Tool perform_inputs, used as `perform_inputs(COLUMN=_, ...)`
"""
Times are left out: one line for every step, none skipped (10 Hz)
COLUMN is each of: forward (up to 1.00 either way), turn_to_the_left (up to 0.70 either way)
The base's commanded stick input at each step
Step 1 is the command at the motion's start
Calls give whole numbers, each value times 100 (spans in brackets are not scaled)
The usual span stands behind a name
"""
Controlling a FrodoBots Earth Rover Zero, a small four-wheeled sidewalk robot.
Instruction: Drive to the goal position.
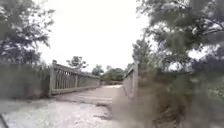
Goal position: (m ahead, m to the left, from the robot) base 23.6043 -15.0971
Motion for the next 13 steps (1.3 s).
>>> perform_inputs(forward=82, turn_to_the_left=12)
perform_inputs(forward=82, turn_to_the_left=0)
perform_inputs(forward=82, turn_to_the_left=0)
perform_inputs(forward=80, turn_to_the_left=0)
perform_inputs(forward=76, turn_to_the_left=0)
perform_inputs(forward=71, turn_to_the_left=0)
perform_inputs(forward=69, turn_to_the_left=0)
perform_inputs(forward=68, turn_to_the_left=0)
perform_inputs(forward=70, turn_to_the_left=0)
perform_inputs(forward=75, turn_to_the_left=0)
perform_inputs(forward=80, turn_to_the_left=0)
perform_inputs(forward=85, turn_to_the_left=0)
perform_inputs(forward=85, turn_to_the_left=0)
